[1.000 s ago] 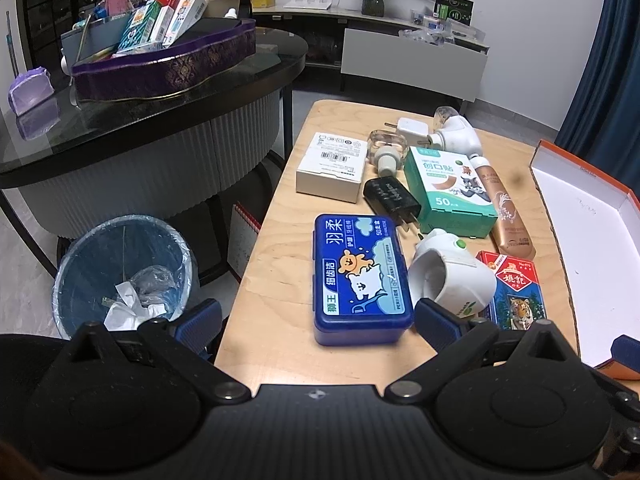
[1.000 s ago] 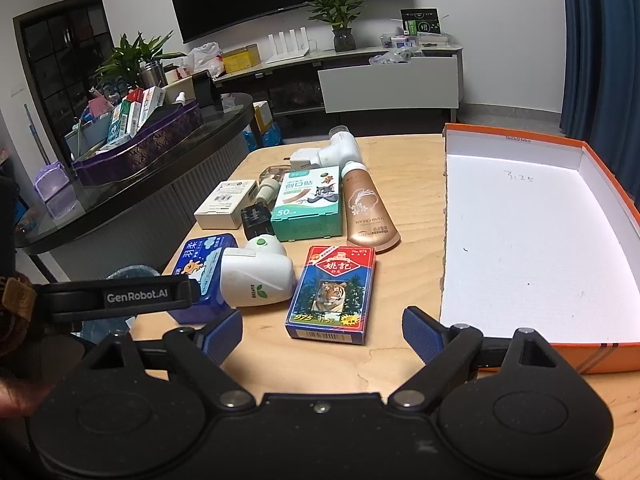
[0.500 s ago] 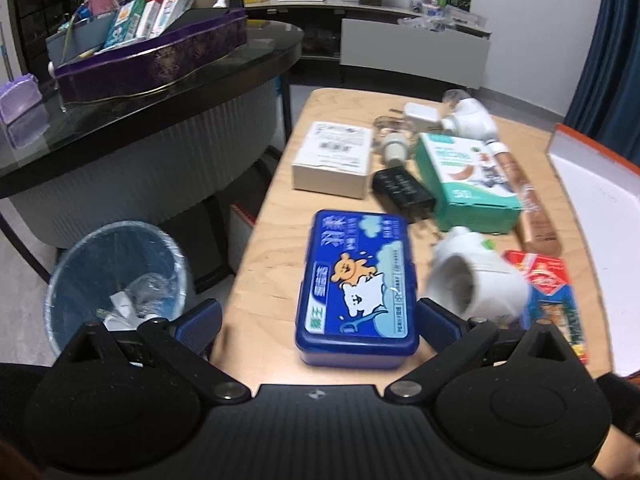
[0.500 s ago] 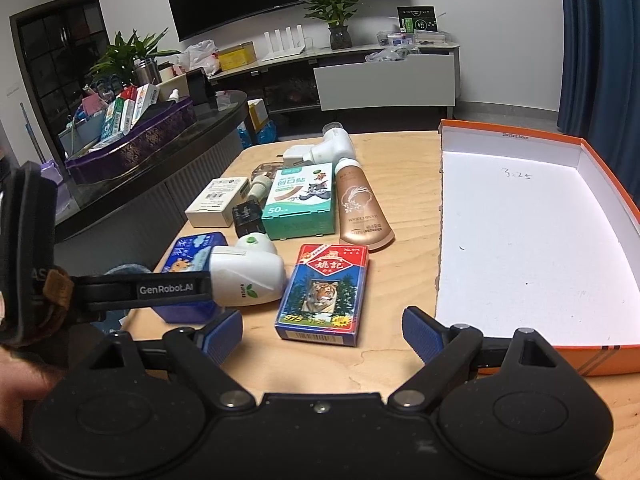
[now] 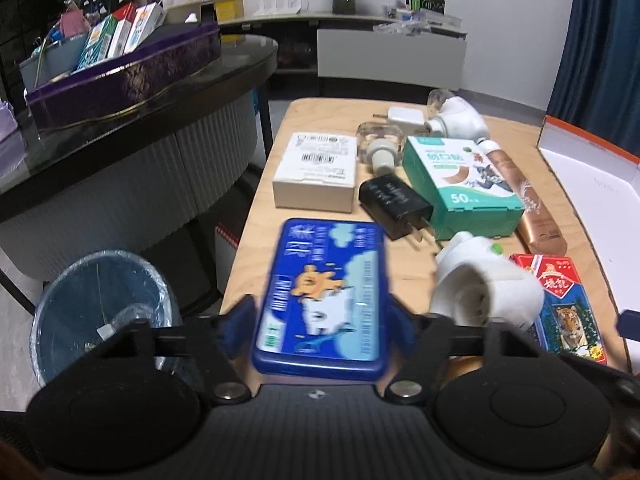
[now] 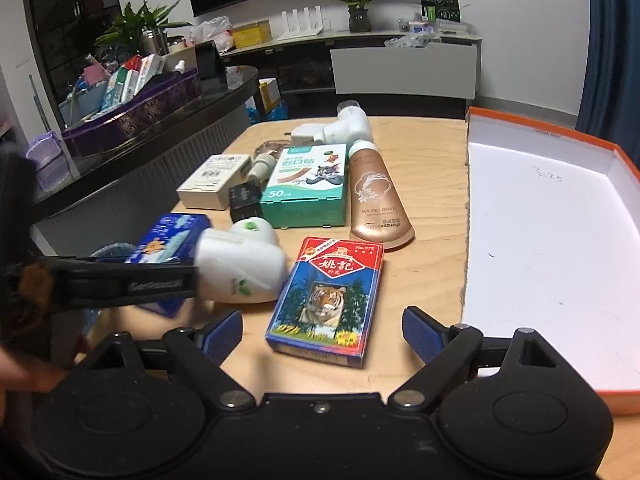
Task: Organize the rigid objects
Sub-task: 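Grasp the blue bear box with the left tool while the right tool grasps the tiger pack, then carry the blue box with the left tool while the right tool carries the tiger pack over the lid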
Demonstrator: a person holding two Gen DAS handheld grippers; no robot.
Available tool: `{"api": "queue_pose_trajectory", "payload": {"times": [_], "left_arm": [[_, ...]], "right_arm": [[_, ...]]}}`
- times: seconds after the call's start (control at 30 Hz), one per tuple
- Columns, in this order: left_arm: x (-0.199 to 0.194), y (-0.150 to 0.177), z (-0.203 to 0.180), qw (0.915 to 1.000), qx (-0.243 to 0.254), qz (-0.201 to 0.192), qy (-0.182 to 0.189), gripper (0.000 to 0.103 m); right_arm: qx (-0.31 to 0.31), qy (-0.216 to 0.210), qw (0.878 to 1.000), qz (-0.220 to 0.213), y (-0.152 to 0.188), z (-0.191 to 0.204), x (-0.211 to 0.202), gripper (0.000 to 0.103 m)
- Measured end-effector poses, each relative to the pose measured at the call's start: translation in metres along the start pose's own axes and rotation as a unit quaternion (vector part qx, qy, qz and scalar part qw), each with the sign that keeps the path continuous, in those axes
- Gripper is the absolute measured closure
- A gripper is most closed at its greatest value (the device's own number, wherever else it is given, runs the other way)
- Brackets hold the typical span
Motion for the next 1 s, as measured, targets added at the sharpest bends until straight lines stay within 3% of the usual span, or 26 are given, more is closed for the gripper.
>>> {"api": "queue_pose_trajectory", "payload": {"times": [0.27, 0.3, 0.4, 0.5, 0.77, 1.0], "left_arm": [[-0.001, 0.000, -0.001, 0.9997, -0.015, -0.008, 0.018, 0.041], [-0.002, 0.000, 0.000, 0.9996, -0.018, -0.007, 0.019, 0.041], [-0.003, -0.001, 0.001, 0.9995, -0.022, -0.008, 0.021, 0.041], [-0.008, -0.002, 0.002, 0.9993, -0.025, -0.013, 0.023, 0.041], [-0.044, -0.016, -0.001, 0.9977, -0.033, -0.049, 0.031, 0.041], [-0.095, -0.048, -0.036, 0.9921, -0.031, -0.089, 0.082, 0.041]], "right_arm": [[-0.015, 0.031, 0.999, 0.014, -0.004, -0.007, 0.030, 0.002], [-0.018, 0.034, 0.999, 0.011, -0.006, -0.009, 0.031, 0.005], [-0.037, 0.040, 0.998, 0.003, -0.011, -0.010, 0.031, 0.030], [-0.024, 0.036, 0.999, 0.000, -0.014, -0.019, 0.028, 0.032], [-0.007, 0.023, 0.999, -0.049, -0.029, -0.031, -0.017, 0.032], [0.007, 0.049, 0.992, -0.117, -0.066, -0.065, -0.080, 0.032]]}}
Point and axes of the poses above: each gripper's, at about its wrist camera, not at the fingertips, and x roughly the way its jaws point, z to its left, y to its underside, the point moved 8 cm from there along x, roughly the way its jaws point, and after that the axes turned 12 degrees about -y, right-handed, at the moved point
